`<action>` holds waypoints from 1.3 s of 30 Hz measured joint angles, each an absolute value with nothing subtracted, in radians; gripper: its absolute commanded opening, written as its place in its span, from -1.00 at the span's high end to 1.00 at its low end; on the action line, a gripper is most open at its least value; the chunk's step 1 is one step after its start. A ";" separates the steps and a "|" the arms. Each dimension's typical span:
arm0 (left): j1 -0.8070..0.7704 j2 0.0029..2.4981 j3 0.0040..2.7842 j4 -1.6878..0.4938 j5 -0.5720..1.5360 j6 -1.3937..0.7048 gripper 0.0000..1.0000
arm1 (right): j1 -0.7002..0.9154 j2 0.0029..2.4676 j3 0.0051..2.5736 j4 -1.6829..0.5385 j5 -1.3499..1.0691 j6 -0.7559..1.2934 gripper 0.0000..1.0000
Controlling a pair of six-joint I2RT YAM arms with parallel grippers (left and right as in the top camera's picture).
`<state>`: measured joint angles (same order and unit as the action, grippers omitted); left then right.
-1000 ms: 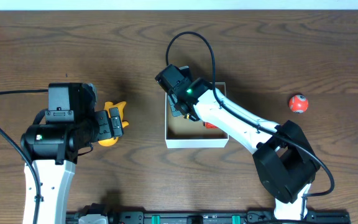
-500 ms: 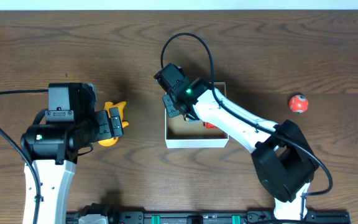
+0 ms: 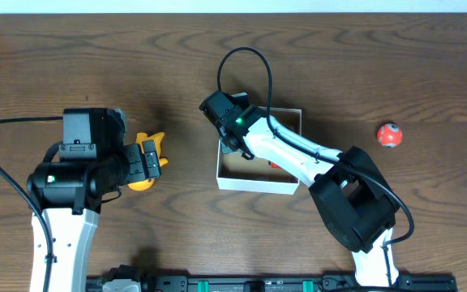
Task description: Pack container
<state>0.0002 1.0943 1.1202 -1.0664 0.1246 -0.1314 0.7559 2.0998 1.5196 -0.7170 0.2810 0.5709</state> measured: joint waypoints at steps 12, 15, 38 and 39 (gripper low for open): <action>0.000 1.094 1.120 -1.066 0.125 -0.131 -0.96 | 0.755 2.100 1.523 -0.683 0.276 0.511 0.66; 0.000 1.094 1.120 -1.067 0.125 -0.131 -0.96 | 0.755 2.100 1.531 -0.684 0.259 0.478 0.55; 0.000 1.094 1.120 -1.066 0.125 -0.131 -0.96 | 0.755 2.099 1.636 -0.694 0.177 0.308 0.53; 0.000 1.094 1.120 -1.067 0.125 -0.131 -0.96 | 0.755 2.099 1.643 -0.696 0.178 0.302 0.53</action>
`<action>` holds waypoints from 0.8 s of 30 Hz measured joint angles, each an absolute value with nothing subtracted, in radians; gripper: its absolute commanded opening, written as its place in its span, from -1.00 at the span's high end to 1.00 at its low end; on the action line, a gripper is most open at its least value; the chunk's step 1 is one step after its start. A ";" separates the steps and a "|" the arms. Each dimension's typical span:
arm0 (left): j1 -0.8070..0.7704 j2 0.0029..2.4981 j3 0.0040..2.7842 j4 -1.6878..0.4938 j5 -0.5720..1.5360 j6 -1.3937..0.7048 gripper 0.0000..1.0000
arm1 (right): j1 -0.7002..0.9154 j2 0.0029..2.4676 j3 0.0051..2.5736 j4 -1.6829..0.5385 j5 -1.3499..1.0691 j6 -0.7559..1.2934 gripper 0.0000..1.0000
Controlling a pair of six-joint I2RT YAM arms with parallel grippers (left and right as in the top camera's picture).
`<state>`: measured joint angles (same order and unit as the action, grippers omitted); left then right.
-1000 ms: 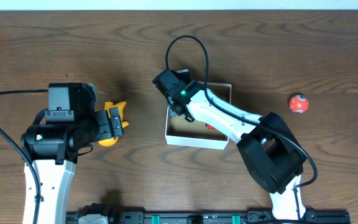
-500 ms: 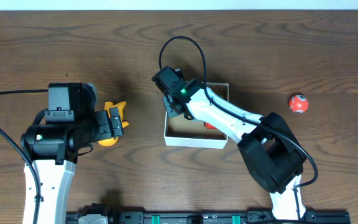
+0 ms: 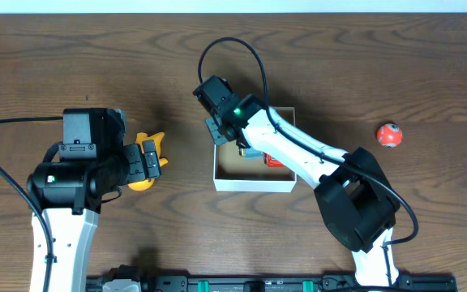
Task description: Pack container
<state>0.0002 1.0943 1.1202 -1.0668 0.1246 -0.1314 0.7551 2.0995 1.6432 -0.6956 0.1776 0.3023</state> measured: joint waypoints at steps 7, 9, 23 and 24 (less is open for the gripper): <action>0.000 1.094 1.120 -1.067 0.125 -0.131 -0.96 | 0.755 2.099 1.696 -0.737 0.184 0.268 0.29; 0.000 1.094 1.120 -1.067 0.125 -0.131 -0.96 | 0.753 2.098 1.716 -0.762 0.198 0.266 0.30; 0.000 1.094 1.120 -1.067 0.125 -0.131 -0.96 | 0.491 1.718 1.827 -1.131 0.391 0.576 -0.82; 0.000 1.094 1.120 -1.067 0.125 -0.131 -0.96 | 0.445 1.687 1.832 -1.158 0.391 0.611 -0.99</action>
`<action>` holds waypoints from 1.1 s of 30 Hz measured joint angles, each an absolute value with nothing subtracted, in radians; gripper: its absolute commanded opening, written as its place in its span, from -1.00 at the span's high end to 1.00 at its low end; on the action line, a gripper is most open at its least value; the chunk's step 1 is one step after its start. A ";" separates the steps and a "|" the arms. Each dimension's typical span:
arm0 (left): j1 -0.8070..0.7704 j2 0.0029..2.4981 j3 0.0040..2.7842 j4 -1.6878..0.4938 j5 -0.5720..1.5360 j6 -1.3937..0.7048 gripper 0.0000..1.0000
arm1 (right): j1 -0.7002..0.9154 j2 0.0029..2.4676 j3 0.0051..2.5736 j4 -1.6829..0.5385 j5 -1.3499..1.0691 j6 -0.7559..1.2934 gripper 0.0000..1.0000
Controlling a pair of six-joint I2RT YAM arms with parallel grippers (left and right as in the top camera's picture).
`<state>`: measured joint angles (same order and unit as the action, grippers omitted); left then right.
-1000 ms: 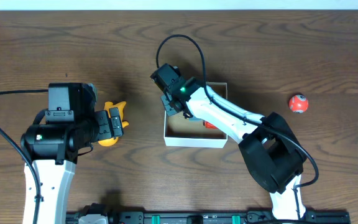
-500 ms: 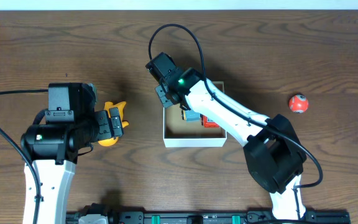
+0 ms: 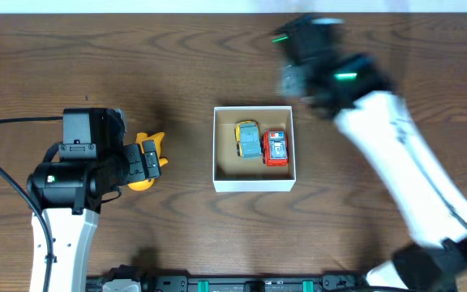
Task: Pack container
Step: 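Move the right gripper right over the red-and-white ball, then lower the right gripper and grasp the red-and-white ball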
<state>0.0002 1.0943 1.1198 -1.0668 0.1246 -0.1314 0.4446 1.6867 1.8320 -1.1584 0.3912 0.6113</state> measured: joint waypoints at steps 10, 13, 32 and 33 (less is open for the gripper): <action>0.000 1.094 1.120 -1.067 0.125 -0.131 -0.96 | -0.026 1.675 1.800 -1.293 0.260 0.638 -0.98; 0.000 1.094 1.120 -1.067 0.125 -0.131 -0.96 | -0.119 1.711 1.734 -1.264 0.213 0.621 -0.99; 0.000 1.094 1.120 -1.067 0.125 -0.131 -0.96 | -0.179 1.905 1.390 -0.966 0.104 0.537 -0.97; 0.000 1.094 1.120 -1.066 0.125 -0.131 -0.96 | -0.179 1.909 1.386 -0.957 0.104 0.535 -0.96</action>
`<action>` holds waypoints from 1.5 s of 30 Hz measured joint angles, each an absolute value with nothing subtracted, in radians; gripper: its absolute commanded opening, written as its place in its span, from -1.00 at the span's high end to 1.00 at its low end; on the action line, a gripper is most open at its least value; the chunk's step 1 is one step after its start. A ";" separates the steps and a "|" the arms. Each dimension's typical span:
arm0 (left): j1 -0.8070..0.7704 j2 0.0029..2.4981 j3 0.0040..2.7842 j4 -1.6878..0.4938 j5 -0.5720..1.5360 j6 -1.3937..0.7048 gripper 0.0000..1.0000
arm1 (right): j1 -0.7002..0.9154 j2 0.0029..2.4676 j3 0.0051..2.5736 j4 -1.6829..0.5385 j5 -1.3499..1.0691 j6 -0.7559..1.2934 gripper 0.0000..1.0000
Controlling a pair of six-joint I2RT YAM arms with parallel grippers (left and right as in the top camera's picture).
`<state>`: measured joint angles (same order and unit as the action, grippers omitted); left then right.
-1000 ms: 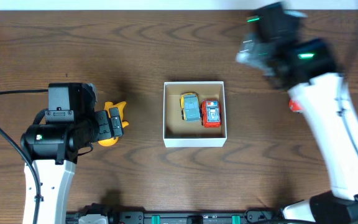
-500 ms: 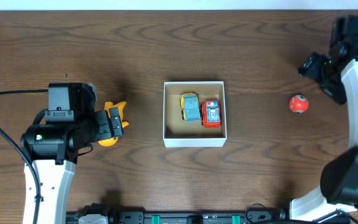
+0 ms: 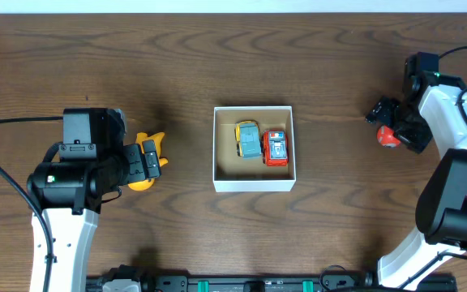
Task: Pack container
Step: 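Lower the right gripper and grasp the red-and-white ball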
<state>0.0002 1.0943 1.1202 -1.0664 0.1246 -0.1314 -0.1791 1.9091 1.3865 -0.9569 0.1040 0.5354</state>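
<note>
A white open box (image 3: 254, 184) stands mid-table with a yellow-and-blue toy car (image 3: 248, 139) and a red toy car (image 3: 275, 148) side by side inside. At the far right lies a red ball (image 3: 389, 138); my right gripper (image 3: 385, 123) is right at it, its fingers apparently open and partly covering the ball's top. Whether they touch it cannot be told. At the left, my left gripper (image 3: 147, 157) hovers over a yellow toy (image 3: 142, 183), which shows above and below the fingers.
The table's back edge runs along the top of the view. A black rail lies along the front edge. Bare wood separates the box from the ball and from the yellow toy.
My right arm was a blur behind and to the right of the box; now its gripper is at the red ball at the far right. The box, cars and left arm are unchanged.
My right gripper was first inside the box at its left wall. It then sat at the box's back-left corner, and the box stood slightly further left. After that it was clear of the box, leaving both cars in view. Now it is at the red ball.
</note>
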 measured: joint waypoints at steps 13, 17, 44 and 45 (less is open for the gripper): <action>0.000 1.094 1.120 -1.067 0.125 -0.131 -0.96 | -0.179 1.954 1.378 -0.874 0.104 0.480 -0.94; 0.000 1.094 1.120 -1.067 0.125 -0.131 -0.96 | -0.179 1.986 1.378 -0.873 0.104 0.474 -0.93; 0.000 1.094 1.120 -1.067 0.125 -0.131 -0.96 | -0.179 1.997 1.376 -0.873 0.104 0.447 0.38; 0.000 1.094 1.120 -1.067 0.125 -0.131 -0.96 | -0.179 1.997 1.376 -0.876 0.104 0.446 0.58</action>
<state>0.0002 1.0943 1.1198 -1.0668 0.1246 -0.1314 -0.1795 1.9972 1.3762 -0.8764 0.1040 0.4458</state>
